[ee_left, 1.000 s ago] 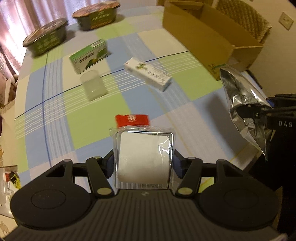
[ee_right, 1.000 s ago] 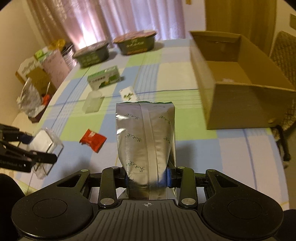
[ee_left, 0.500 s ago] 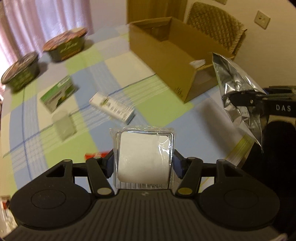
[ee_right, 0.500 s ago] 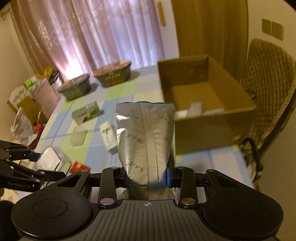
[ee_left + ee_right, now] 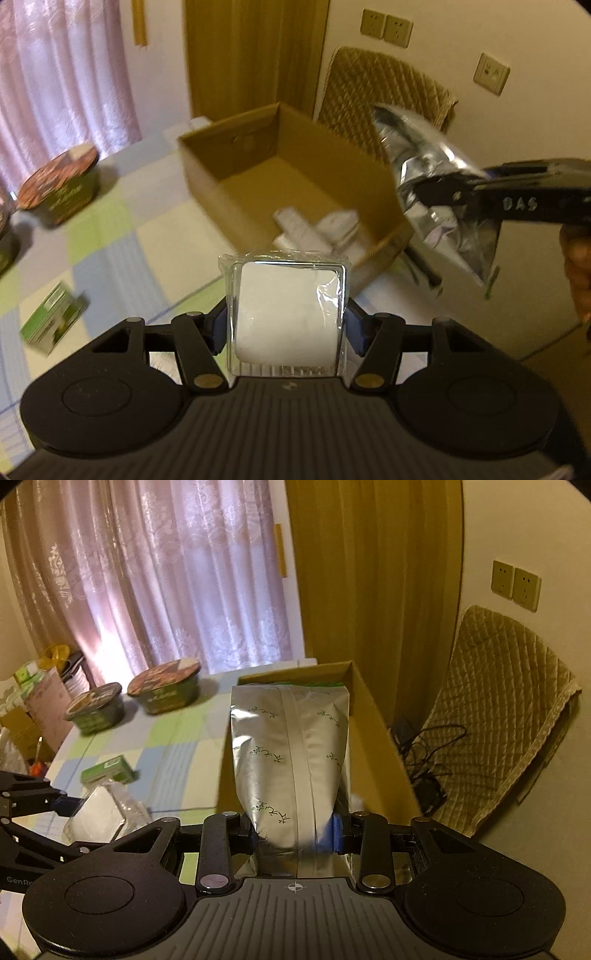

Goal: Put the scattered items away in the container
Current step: 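Lower the container into the box with the left tool while the right tool drops the foil bag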

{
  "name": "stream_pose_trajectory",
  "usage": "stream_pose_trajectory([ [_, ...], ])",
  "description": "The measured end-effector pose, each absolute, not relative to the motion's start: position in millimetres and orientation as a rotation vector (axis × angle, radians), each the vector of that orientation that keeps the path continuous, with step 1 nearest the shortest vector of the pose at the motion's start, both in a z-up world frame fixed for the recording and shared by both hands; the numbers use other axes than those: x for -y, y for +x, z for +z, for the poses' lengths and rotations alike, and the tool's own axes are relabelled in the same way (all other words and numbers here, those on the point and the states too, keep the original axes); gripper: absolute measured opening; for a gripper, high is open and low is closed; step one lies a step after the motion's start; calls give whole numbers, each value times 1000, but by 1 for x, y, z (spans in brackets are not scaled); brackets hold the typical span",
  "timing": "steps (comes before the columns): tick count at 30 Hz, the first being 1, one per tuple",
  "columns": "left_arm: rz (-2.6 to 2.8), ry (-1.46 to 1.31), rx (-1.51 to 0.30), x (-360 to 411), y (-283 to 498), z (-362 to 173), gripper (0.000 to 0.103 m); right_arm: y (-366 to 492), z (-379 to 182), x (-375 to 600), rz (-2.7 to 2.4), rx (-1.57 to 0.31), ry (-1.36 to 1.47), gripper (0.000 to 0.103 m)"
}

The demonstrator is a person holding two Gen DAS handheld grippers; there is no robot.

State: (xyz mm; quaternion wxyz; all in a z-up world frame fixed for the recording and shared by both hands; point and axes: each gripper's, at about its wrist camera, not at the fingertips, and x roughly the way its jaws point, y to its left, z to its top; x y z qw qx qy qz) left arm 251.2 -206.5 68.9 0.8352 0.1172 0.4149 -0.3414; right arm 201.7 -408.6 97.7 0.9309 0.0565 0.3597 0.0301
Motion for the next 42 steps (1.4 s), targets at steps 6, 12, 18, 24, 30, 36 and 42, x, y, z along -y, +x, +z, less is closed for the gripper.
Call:
stream_pose_trajectory([
  [6,-752,241,-862,247,278,65,56,228,89,433,62,-745,105,38],
  [12,-748,219,-864,270,301,56,56,254,75,447,75,-771,88,38],
  [18,-733,208,-871,283,319,45,56,275,63,455,77,-793,69,38],
  [24,-727,183,-879,288,330,36,56,291,56,461,71,-805,75,38],
  [30,-741,184,-884,296,335,26,56,298,48,463,67,-818,80,38],
  [36,-745,186,-889,300,339,17,56,300,44,464,64,-822,78,38],
  [42,-755,205,-879,300,338,14,68,301,45,466,56,-821,77,38],
])
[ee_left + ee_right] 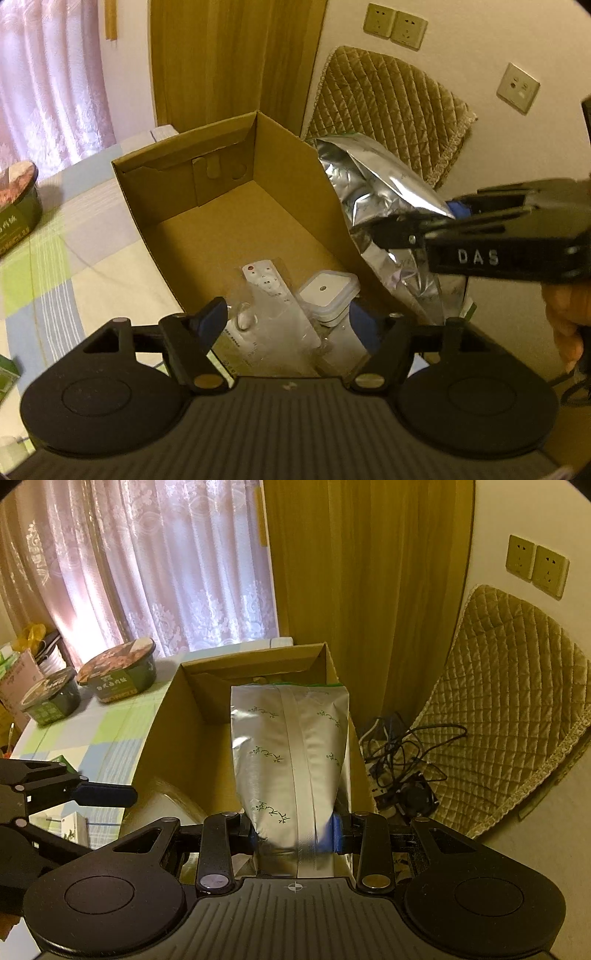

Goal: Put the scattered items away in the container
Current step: 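Lower the container into the box with the left tool while the right tool drops the foil bag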

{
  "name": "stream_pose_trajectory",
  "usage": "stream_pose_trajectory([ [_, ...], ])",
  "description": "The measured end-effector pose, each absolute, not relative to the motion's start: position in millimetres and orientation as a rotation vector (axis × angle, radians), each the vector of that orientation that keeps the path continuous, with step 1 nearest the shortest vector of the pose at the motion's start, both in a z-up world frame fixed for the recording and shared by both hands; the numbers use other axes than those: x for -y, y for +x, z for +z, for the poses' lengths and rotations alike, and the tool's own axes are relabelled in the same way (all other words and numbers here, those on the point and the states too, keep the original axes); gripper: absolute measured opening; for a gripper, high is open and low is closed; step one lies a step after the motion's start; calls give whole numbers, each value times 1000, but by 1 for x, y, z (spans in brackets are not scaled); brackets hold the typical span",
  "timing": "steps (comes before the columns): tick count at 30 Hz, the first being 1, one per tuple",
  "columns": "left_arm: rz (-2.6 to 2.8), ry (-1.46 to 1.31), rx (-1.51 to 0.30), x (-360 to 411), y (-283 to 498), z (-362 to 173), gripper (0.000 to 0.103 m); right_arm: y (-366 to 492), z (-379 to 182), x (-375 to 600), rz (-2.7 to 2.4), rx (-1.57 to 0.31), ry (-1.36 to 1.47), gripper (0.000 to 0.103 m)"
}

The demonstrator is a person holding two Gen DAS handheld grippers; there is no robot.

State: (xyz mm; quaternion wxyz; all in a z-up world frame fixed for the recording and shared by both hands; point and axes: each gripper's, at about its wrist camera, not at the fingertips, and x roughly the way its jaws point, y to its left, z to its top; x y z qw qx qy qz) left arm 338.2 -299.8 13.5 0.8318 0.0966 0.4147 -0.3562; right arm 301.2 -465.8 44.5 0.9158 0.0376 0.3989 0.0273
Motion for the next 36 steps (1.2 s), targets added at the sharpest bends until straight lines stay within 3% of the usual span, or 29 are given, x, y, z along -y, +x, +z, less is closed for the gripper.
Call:
stream_pose_trajectory([
  [31,-663,153,-898,249,332,14,69,326,34,435,98,-837,39,39],
  [32,-660,150,-899,247,332,13,69,327,33,434,101,-838,36,48],
  [33,-658,147,-901,245,333,12,69,327,32,433,99,-833,34,77],
  [34,-656,143,-903,243,333,11,69,325,34,433,93,-813,36,91],
  [36,-652,134,-904,238,332,10,70,321,37,434,93,-784,36,91],
])
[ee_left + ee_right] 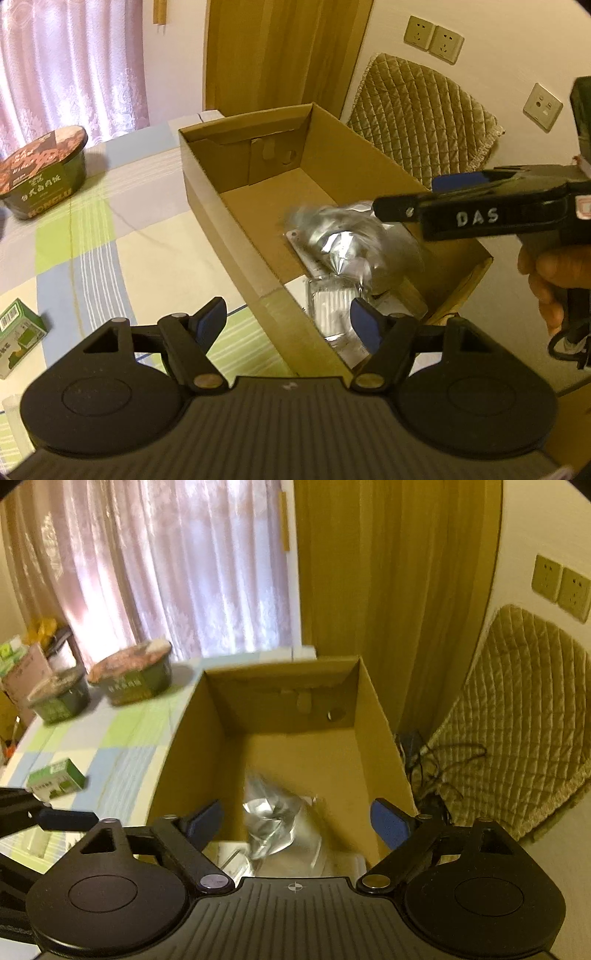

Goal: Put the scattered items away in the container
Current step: 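Lower the container into the box with the left tool while the right tool drops the foil bag, then move both open tools back over the remaining items on the table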

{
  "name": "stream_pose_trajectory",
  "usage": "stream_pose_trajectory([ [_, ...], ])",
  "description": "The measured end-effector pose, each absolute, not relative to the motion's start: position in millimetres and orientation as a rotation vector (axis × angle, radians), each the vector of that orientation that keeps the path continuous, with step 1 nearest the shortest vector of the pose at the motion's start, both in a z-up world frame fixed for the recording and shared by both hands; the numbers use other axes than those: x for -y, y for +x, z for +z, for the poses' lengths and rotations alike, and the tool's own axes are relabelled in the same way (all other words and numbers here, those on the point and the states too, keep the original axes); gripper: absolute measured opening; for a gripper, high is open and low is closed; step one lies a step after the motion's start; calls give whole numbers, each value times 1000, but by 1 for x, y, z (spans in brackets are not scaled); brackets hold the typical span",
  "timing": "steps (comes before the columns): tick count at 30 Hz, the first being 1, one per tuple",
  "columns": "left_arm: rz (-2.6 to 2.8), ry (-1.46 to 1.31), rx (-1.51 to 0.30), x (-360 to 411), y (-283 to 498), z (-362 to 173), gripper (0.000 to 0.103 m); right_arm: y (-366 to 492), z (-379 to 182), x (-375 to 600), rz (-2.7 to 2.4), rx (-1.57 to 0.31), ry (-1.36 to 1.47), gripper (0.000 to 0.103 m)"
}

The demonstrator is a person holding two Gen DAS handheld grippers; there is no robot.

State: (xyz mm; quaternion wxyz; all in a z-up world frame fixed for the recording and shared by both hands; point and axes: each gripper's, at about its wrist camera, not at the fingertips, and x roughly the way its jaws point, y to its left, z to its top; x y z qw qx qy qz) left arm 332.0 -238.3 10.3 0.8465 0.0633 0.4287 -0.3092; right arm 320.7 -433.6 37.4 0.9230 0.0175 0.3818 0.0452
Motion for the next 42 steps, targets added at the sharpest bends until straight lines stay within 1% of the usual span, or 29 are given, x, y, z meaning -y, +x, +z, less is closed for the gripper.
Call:
stream_pose_trajectory([
  [5,-620,98,-909,220,323,10,71,311,44,435,83,-774,57,91],
  [12,-566,57,-922,184,300,11,72,275,55,426,85,-752,130,91],
  [20,-491,54,-919,135,251,18,77,216,68,388,121,-725,239,91],
  [23,-458,45,-928,106,227,16,80,193,70,369,148,-722,286,91],
  [29,-386,20,-974,49,184,6,82,158,59,322,207,-756,283,91],
  [35,-305,-9,-996,7,157,3,89,128,37,283,258,-805,225,91],
  [37,-288,-27,-994,-4,150,4,93,122,33,277,270,-803,209,91],
  [42,-263,-31,-991,-18,138,4,94,121,27,264,304,-809,219,91],
])
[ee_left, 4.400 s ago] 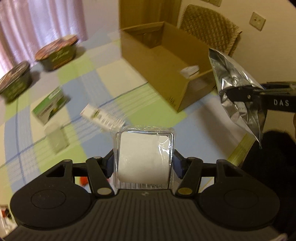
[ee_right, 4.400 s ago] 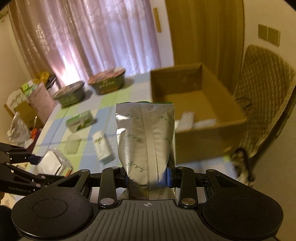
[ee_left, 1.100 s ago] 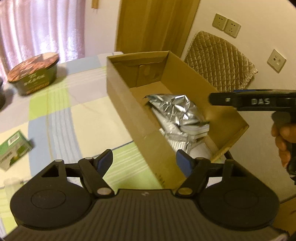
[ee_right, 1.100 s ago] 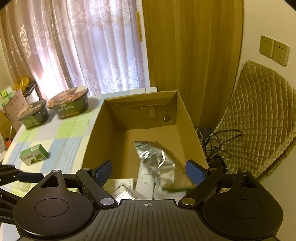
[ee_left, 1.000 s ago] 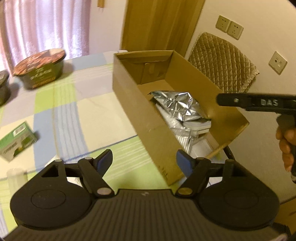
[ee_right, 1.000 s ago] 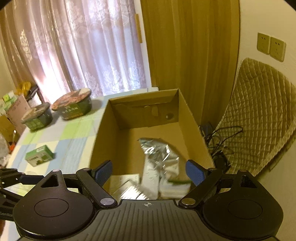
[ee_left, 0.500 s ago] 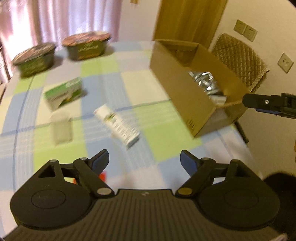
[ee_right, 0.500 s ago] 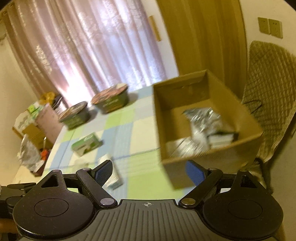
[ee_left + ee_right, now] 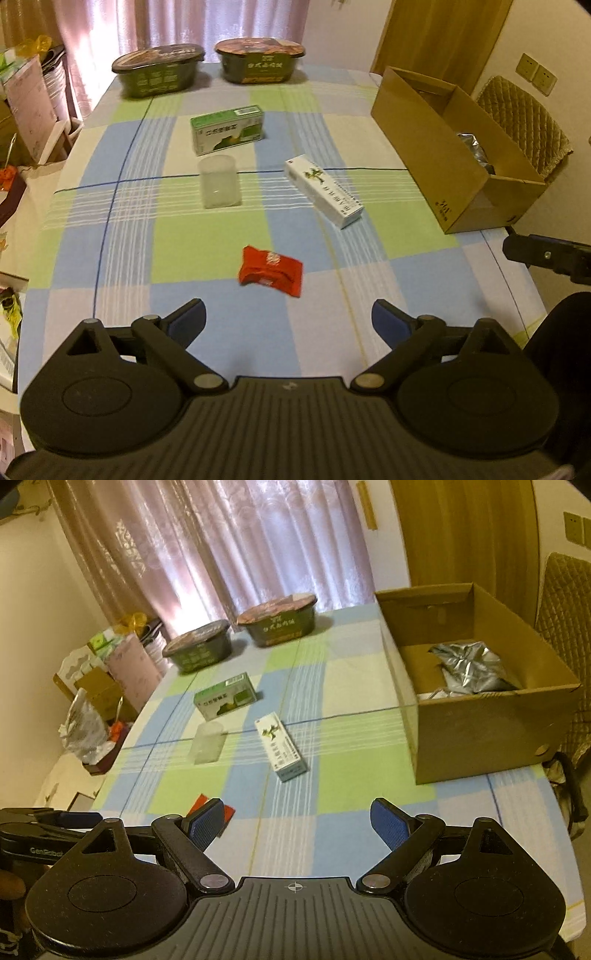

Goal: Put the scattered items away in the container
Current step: 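Move both open tools back over the remaining items on the table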

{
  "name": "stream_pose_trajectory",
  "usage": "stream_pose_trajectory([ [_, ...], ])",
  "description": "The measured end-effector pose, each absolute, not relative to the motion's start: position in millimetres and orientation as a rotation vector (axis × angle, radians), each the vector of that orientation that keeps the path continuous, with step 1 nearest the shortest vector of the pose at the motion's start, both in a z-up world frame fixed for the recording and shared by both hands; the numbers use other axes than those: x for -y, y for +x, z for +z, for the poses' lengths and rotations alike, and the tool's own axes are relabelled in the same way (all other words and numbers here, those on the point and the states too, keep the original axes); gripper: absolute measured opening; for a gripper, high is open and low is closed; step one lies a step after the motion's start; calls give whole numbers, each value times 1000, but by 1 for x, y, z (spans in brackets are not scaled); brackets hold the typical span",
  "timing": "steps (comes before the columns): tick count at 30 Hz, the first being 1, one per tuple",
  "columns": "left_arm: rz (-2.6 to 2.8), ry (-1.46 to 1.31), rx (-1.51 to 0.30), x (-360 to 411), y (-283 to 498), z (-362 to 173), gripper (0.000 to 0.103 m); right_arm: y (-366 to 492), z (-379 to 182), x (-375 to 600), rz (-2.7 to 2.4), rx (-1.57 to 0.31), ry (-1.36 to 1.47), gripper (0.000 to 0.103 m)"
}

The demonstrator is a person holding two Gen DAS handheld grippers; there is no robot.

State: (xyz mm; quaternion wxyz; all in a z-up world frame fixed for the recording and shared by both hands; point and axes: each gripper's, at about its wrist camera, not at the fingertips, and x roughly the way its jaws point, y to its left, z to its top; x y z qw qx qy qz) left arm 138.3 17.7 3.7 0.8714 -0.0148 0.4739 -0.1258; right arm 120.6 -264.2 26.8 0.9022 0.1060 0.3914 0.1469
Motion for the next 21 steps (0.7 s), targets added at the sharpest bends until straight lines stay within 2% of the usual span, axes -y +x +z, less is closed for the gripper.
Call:
stream_pose_trajectory([
  [9,-241,-19,-998,-29,143,-10,96,127,18,250,300,-856,149,91],
  [21,-374,179,-1008,-6,186,-60,94,170,-9,230,347,-926,110,91],
])
